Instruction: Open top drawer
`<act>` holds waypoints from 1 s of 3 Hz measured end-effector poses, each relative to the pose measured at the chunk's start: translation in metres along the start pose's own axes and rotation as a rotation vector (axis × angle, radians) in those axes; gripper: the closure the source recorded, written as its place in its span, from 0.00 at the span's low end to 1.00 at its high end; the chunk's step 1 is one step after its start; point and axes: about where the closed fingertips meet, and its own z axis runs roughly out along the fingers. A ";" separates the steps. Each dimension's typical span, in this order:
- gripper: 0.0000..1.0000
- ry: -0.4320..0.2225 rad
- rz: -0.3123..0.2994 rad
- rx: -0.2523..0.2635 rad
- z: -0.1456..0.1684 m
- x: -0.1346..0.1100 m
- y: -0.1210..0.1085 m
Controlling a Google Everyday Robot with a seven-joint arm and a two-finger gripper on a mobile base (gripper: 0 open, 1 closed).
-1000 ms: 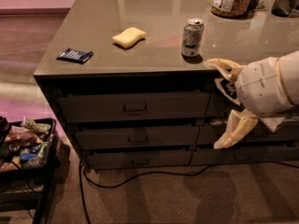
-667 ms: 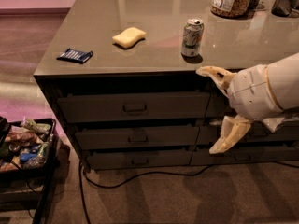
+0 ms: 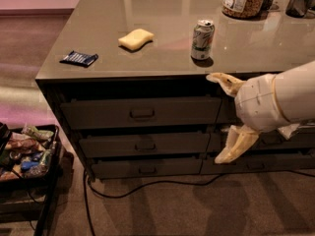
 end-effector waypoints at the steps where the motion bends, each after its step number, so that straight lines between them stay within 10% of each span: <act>1: 0.00 0.051 0.021 0.054 0.024 0.009 0.002; 3: 0.00 0.068 0.005 0.075 0.055 0.038 -0.006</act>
Offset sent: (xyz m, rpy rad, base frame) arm 0.0439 -0.0067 -0.0655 -0.0863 -0.0712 -0.1443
